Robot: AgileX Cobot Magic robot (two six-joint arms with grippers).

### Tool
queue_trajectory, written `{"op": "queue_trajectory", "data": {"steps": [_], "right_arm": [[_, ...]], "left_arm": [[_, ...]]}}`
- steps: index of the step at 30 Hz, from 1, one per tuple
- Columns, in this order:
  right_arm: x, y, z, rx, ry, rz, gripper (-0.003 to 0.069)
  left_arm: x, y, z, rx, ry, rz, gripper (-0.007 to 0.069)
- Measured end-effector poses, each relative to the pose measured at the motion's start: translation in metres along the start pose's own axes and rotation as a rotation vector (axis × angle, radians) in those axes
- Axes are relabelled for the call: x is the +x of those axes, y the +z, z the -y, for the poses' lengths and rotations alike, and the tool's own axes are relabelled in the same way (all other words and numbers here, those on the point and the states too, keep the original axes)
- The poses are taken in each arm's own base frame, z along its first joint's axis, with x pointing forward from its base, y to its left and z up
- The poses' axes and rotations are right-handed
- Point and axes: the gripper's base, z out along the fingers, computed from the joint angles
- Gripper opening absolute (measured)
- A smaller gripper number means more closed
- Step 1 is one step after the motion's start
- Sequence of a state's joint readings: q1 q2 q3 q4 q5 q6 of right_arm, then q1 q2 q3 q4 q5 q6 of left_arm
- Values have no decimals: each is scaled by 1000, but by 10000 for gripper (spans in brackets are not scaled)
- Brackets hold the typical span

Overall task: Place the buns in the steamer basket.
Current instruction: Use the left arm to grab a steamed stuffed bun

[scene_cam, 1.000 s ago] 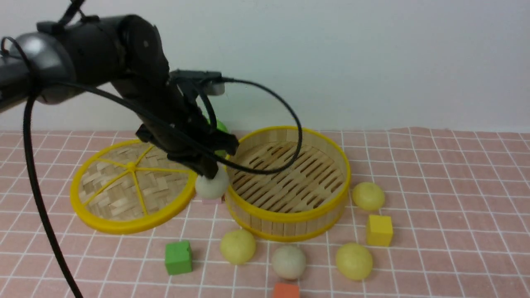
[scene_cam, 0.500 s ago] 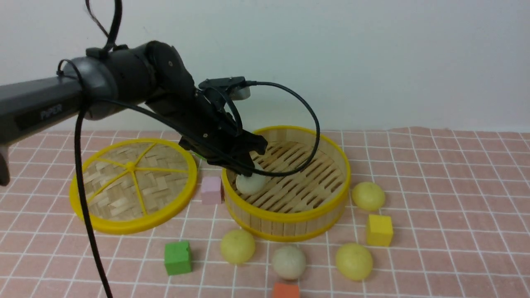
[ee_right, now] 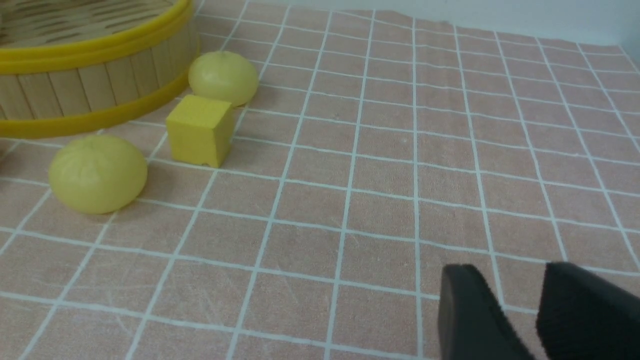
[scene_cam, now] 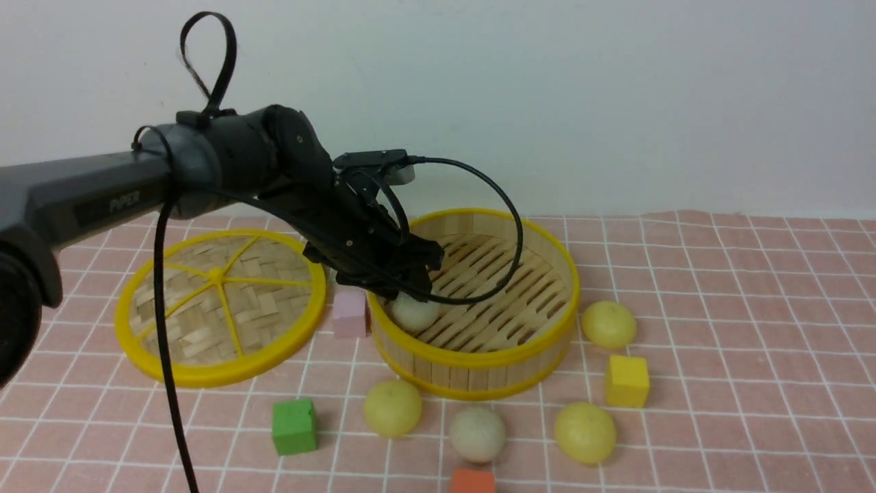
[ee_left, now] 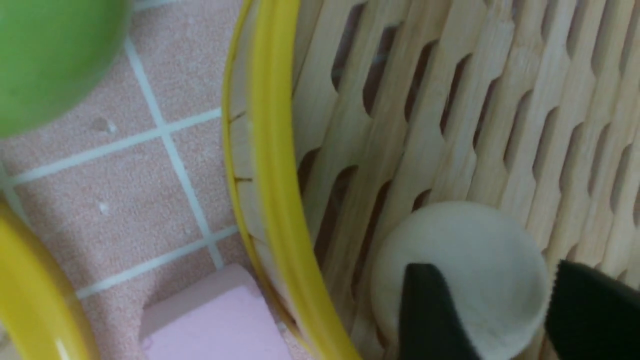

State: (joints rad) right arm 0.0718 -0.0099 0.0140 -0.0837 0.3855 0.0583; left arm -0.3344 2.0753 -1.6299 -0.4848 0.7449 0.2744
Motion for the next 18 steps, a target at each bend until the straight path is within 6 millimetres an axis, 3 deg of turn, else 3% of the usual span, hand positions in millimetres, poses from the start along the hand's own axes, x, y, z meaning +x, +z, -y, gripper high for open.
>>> {"op": "queue_trajectory", "data": {"steps": [2, 4, 5, 7, 10, 13, 16, 18], "right_arm": [[0, 0, 0, 0, 0, 0, 242], [0, 0, 0, 0, 0, 0, 242], [0, 0, 0, 0, 0, 0, 242], [0, 0, 0, 0, 0, 0, 242], [0, 0, 0, 0, 0, 0, 242], [0, 0, 0, 0, 0, 0, 242], [0, 0, 0, 0, 0, 0, 242], [0, 0, 0, 0, 0, 0, 242]], "left_arm": [[-3, -8, 3, 3, 11, 10, 405], [-9, -29, 11, 9, 27, 20, 411], [-11, -51, 20, 16, 33, 25, 388], [-9, -79, 31, 13, 30, 1, 309], [7, -99, 48, -49, 87, -88, 118], [35, -91, 62, -98, 125, -227, -15], [57, -75, 73, -117, 149, -309, -14], [81, -58, 85, -143, 177, -382, -14]]}}
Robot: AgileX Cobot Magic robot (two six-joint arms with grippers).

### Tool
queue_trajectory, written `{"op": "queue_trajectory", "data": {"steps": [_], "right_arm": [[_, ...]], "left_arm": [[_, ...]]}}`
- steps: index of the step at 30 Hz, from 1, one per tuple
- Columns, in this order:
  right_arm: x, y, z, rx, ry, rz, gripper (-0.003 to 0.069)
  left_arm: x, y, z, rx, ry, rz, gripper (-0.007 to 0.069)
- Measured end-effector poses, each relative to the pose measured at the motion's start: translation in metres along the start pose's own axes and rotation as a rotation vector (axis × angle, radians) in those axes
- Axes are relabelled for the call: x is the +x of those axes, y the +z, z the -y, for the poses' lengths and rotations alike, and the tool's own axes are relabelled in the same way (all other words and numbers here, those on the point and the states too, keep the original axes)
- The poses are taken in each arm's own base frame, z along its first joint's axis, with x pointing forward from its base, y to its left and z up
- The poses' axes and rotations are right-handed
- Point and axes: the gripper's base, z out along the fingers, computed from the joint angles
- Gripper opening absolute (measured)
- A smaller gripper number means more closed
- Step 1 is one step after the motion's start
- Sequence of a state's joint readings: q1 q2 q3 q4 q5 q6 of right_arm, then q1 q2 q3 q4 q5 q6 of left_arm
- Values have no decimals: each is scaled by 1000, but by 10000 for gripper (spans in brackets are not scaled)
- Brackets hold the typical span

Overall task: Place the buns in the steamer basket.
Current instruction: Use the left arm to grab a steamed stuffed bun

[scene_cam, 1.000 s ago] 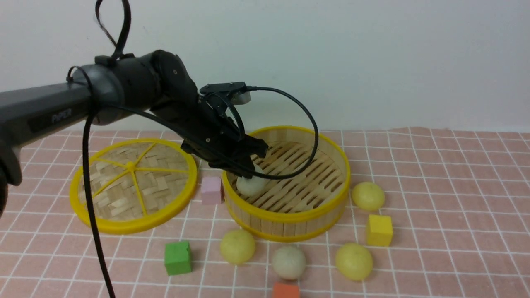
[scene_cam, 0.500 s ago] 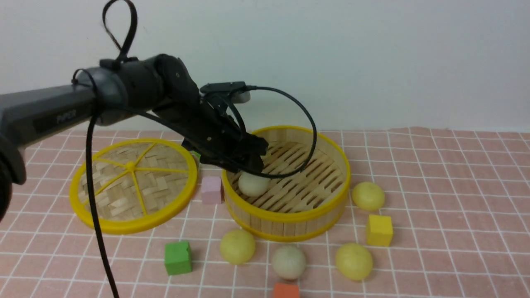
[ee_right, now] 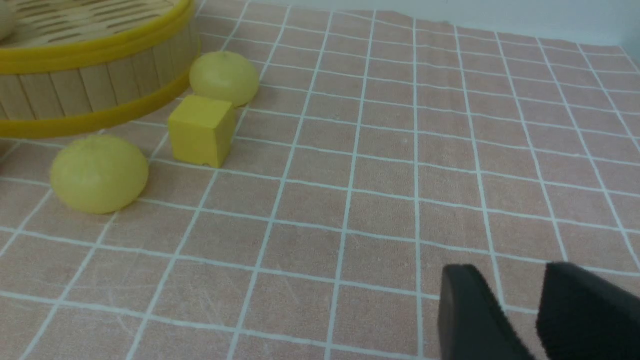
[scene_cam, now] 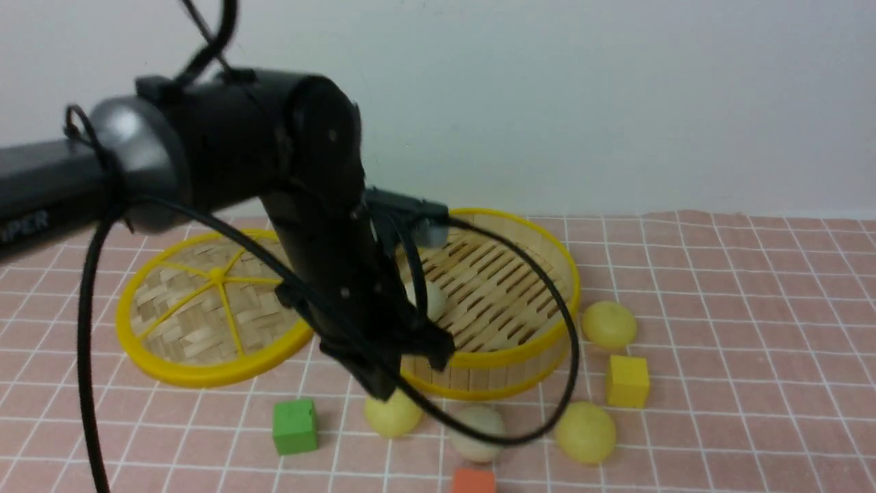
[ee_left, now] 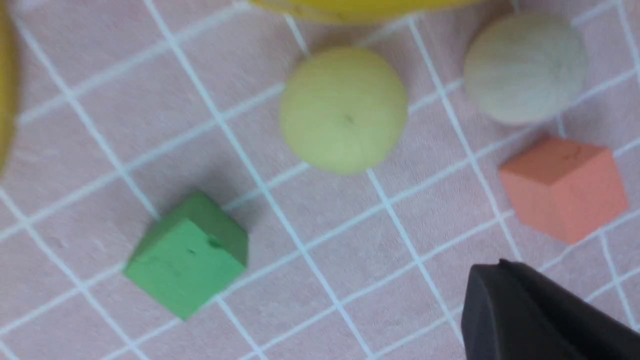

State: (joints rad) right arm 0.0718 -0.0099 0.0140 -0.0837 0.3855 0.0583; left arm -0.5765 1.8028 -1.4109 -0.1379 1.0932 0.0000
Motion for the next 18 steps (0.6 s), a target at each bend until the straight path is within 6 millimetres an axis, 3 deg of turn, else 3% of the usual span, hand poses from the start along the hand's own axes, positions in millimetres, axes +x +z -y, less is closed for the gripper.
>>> {"op": "queue_trajectory", "data": {"steps": [4, 6, 13, 18], "right_arm": [[0, 0, 0, 0, 0, 0, 242], [0, 0, 0, 0, 0, 0, 242], [0, 0, 0, 0, 0, 0, 242], [0, 0, 0, 0, 0, 0, 242]], "left_arm": [[4, 11, 1, -34, -18, 2, -13], [-1, 14, -8, -55, -39, 44, 11], [-16, 38, -25, -74, -68, 111, 208], [-22, 53, -27, -76, -68, 140, 293]]}}
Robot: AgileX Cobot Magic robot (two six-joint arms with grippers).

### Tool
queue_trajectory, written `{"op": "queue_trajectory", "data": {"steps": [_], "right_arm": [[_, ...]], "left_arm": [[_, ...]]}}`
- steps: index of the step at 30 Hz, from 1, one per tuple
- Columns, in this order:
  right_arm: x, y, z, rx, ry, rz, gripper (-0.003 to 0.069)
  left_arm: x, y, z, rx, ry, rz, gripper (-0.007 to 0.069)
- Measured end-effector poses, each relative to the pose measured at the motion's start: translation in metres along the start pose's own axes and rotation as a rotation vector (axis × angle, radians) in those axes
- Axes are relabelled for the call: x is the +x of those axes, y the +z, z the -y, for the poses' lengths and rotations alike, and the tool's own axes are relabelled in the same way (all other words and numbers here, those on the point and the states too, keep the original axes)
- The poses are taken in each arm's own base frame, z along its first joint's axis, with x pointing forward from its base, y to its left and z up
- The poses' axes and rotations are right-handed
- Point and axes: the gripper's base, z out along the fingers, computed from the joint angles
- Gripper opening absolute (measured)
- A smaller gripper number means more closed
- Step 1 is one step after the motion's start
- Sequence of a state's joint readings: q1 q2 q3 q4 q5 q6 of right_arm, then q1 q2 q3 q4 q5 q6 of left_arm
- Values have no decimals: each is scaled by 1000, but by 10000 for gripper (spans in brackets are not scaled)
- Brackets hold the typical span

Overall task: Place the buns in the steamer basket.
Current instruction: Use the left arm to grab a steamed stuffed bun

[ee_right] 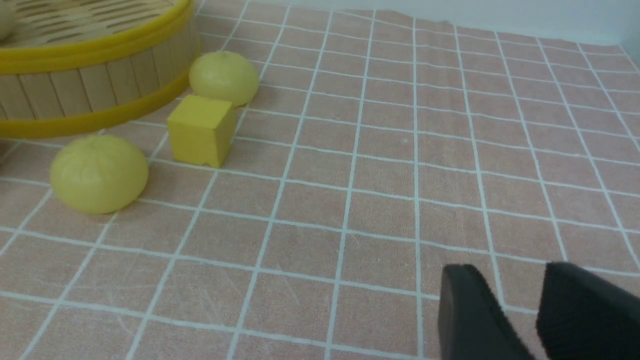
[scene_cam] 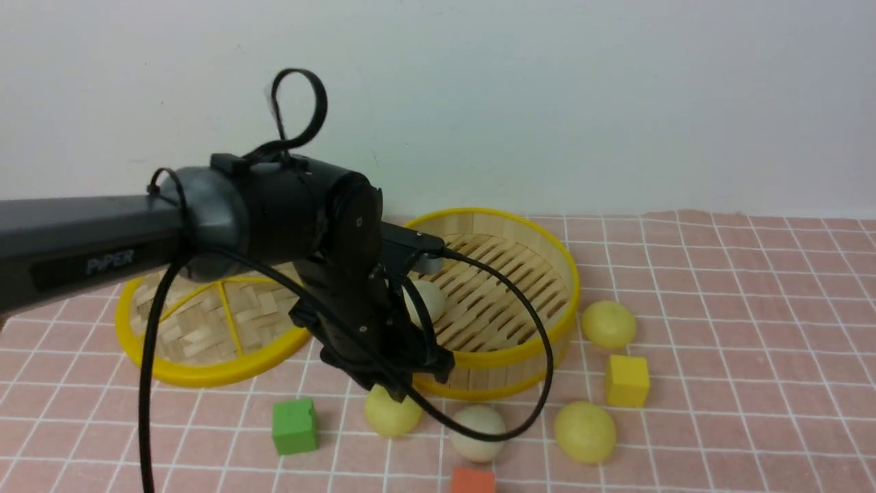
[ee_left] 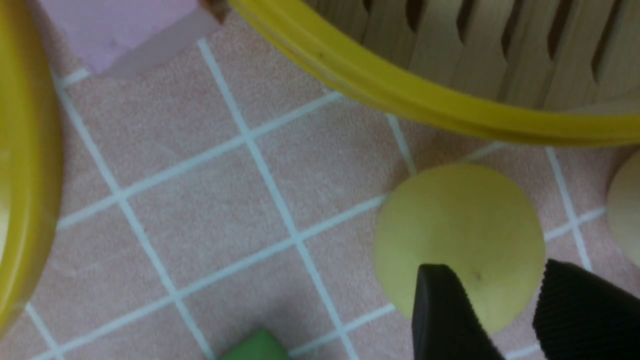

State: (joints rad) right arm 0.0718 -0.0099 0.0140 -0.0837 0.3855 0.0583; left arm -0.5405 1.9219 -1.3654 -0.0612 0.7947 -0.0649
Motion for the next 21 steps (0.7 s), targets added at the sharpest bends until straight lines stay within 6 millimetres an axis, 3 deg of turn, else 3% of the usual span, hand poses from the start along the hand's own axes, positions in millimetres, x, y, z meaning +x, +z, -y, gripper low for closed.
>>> {"op": "queue_trajectory", "data": {"steps": [8, 11, 15, 20, 21], "right_arm": [[0, 0, 0, 0, 0, 0, 242], [0, 0, 0, 0, 0, 0, 242], [0, 0, 0, 0, 0, 0, 242], [0, 0, 0, 0, 0, 0, 242], [0, 0, 0, 0, 0, 0, 242]], "left_arm": [[1, 17, -1, -8, 3, -24, 286], [2, 18, -1, -9, 3, -43, 202], [5, 17, -2, -11, 6, -73, 3], [3, 4, 0, -9, 8, -117, -12], [2, -8, 1, 2, 3, -120, -12]]}}
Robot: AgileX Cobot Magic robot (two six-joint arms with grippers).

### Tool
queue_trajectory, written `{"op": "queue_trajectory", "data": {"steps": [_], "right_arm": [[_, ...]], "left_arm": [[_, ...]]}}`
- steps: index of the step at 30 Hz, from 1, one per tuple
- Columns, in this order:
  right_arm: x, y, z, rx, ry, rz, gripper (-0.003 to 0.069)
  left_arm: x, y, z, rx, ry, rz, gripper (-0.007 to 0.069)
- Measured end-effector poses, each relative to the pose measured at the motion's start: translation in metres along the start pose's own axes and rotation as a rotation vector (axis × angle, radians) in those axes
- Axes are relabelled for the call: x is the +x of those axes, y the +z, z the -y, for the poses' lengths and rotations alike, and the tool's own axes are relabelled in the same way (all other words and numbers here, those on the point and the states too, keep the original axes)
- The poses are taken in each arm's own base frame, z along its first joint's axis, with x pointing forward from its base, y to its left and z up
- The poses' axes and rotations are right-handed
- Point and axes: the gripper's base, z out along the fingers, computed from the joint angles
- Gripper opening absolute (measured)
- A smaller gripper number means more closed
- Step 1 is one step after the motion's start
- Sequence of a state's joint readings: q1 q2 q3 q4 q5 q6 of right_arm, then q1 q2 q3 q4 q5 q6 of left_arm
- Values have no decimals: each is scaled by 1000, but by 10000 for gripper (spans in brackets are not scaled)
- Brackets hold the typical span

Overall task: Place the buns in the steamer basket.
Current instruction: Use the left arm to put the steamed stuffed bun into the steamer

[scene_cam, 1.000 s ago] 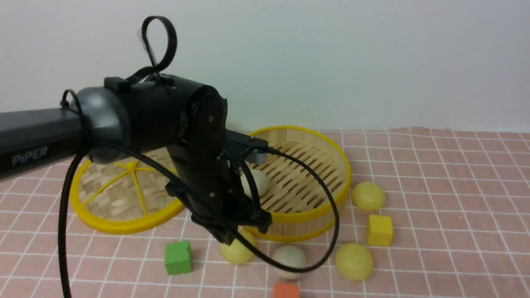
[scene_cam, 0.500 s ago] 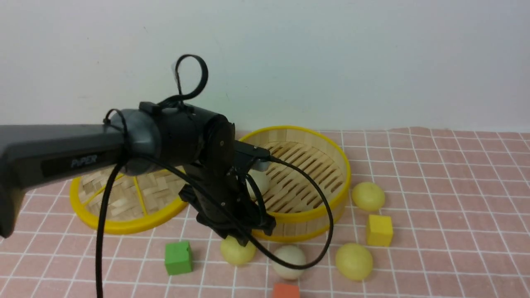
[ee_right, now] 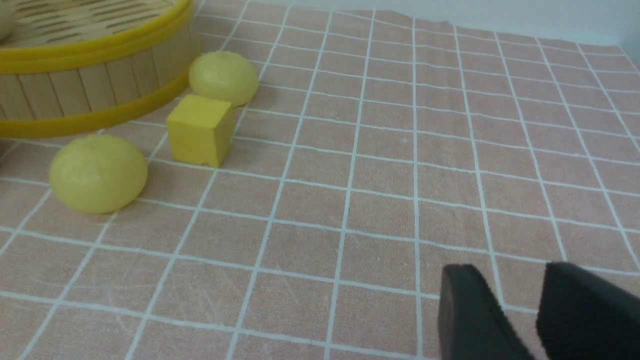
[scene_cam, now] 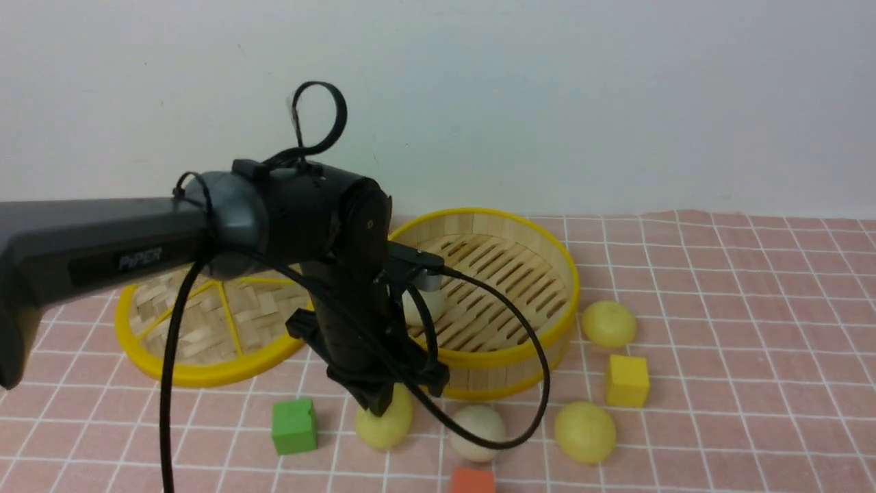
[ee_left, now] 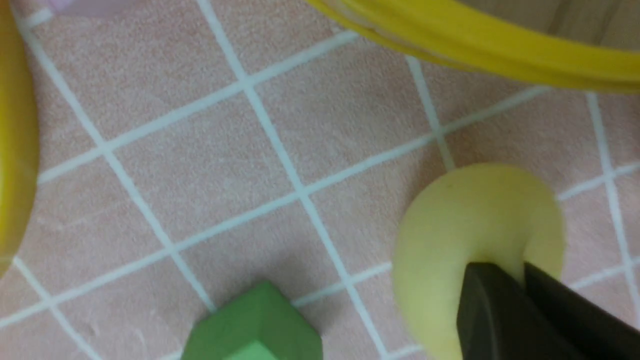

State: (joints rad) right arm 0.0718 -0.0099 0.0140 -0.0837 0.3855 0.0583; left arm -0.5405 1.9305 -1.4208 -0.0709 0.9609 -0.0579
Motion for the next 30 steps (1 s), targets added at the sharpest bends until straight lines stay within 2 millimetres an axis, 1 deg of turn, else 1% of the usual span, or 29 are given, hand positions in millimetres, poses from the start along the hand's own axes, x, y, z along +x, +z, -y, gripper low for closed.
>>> {"op": "queue_trajectory", "data": {"steps": [1, 2, 3, 4, 5, 6, 8, 9, 11, 13, 14, 16, 20, 23, 25, 26, 27, 30], "right_arm": [[0, 0, 0, 0, 0, 0, 242], [0, 0, 0, 0, 0, 0, 242], [0, 0, 0, 0, 0, 0, 242], [0, 0, 0, 0, 0, 0, 242], [0, 0, 0, 0, 0, 0, 242], [0, 0, 0, 0, 0, 0, 242], [0, 0, 0, 0, 0, 0, 242], [0, 0, 0, 0, 0, 0, 242], [0, 0, 0, 0, 0, 0, 242], [0, 0, 0, 0, 0, 0, 242], [0, 0, 0, 0, 0, 0, 242], [0, 0, 0, 0, 0, 0, 242], [0, 0, 0, 0, 0, 0, 242], [0, 0, 0, 0, 0, 0, 242], [0, 0, 0, 0, 0, 0, 242], [0, 0, 0, 0, 0, 0, 242], [0, 0, 0, 0, 0, 0, 242], [0, 0, 0, 0, 0, 0, 242]], "left_arm": [[0, -9, 1, 10, 2, 3, -12], [-1, -29, 5, 36, 10, 36, -12], [-3, -44, 8, 62, 21, 80, -12], [-3, -44, 8, 67, 24, 80, -12], [-8, -66, 14, 112, 48, 160, -12], [-12, -79, 18, 148, 70, 224, -12], [-18, -87, 22, 177, 92, 286, -12], [-25, -90, 25, 198, 115, 345, -12], [-33, -85, 26, 205, 138, 386, -12], [-44, -69, 26, 197, 150, 399, -12], [-44, -67, 26, 196, 152, 399, -12], [-54, -41, 24, 179, 154, 383, -12], [-60, -16, 21, 154, 156, 368, -11], [-62, -3, 20, 147, 154, 353, 2], [-62, 4, 19, 146, 153, 336, 22], [-62, 4, 19, 146, 153, 336, 24], [-62, 9, 19, 145, 153, 323, 50], [-62, 12, 19, 144, 152, 321, 127]]}}
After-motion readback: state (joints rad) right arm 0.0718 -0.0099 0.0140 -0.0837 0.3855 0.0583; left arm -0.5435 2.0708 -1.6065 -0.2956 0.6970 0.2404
